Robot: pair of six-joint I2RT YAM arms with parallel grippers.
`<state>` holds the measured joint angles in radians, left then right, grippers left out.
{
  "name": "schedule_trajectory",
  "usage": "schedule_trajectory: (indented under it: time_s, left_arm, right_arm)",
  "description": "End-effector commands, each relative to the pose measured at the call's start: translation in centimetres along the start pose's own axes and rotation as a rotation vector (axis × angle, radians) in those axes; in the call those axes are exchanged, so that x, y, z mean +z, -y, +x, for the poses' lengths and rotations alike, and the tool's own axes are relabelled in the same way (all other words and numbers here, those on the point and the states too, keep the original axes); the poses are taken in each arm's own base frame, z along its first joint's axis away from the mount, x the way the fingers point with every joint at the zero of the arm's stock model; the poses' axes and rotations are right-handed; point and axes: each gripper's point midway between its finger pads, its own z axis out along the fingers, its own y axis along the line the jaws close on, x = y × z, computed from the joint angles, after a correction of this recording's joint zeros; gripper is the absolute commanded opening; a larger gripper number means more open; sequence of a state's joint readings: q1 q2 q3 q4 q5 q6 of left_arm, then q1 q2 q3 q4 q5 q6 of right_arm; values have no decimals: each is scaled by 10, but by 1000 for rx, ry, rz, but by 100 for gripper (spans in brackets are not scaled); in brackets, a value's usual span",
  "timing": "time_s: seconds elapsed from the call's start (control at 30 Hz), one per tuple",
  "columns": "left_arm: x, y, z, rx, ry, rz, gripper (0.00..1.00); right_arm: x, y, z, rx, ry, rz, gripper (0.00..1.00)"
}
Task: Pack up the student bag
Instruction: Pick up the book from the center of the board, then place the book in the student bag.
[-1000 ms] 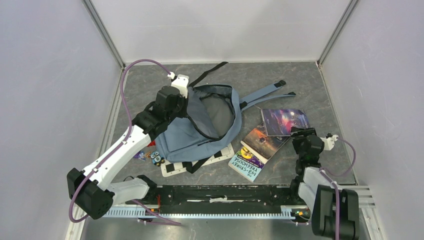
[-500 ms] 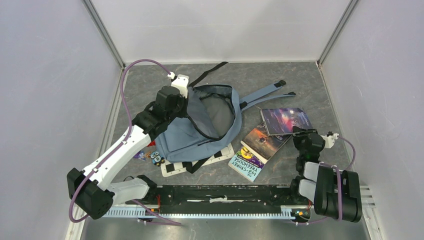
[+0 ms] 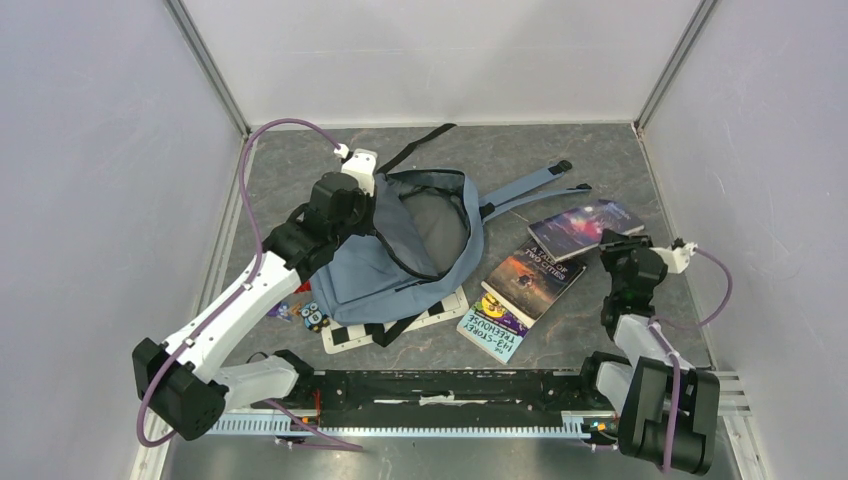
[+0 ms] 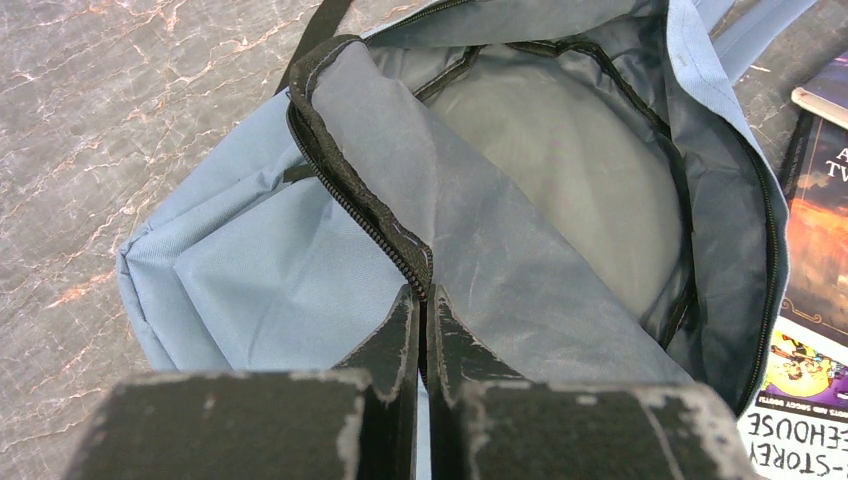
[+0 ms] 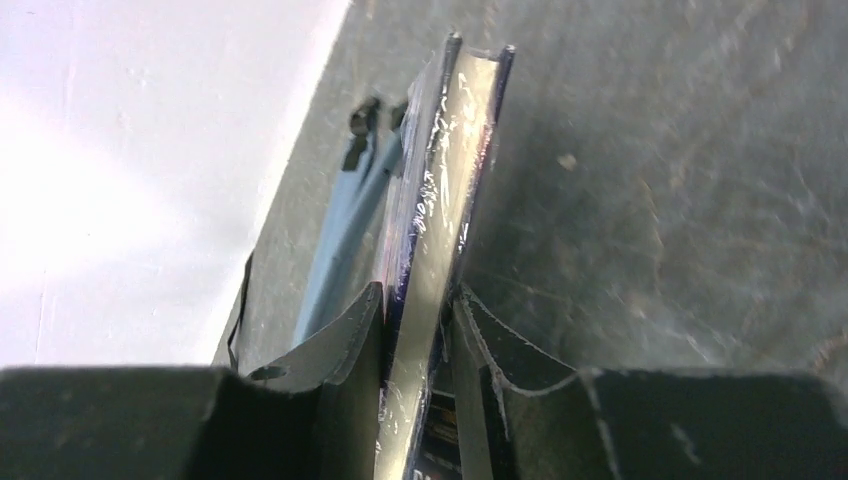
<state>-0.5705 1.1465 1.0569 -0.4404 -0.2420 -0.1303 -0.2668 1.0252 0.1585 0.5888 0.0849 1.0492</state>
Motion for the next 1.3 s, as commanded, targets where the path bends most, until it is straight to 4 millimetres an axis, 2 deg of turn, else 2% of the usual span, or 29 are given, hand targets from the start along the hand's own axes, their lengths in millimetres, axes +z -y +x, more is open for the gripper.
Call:
schedule_trajectory:
  time_s: [0.0, 0.27, 0.53, 0.67, 0.77, 0.9, 1.07, 1.27]
  left_arm:
    - [-16, -2, -27, -45, 110, 11, 2]
    - [-29, 3, -38, -55, 180, 60, 2]
    - [-34, 8, -43, -58, 201, 91, 2]
    - [-35, 10, -44, -56, 206, 106, 2]
    - [-35, 10, -44, -55, 208, 104, 2]
    - [-36, 12, -44, -56, 208, 116, 2]
    - [-35, 15, -43, -60, 206, 134, 2]
    - [-35, 17, -44, -62, 209, 141, 2]
  right_arm:
    - [1, -65, -51, -109, 123, -154, 0]
    - [-32, -141, -79, -135, 175, -413, 0]
    - [-67, -241, -69, -203, 53, -759, 0]
    - [-86, -293, -50, -229, -12, -905, 0]
    - [-102, -322, -37, -230, -47, -989, 0]
    - [-121, -352, -3, -237, -133, -1089, 0]
    - [-128, -367, 51, -266, -246, -1130, 0]
    - [-112, -361, 114, -302, -339, -1083, 0]
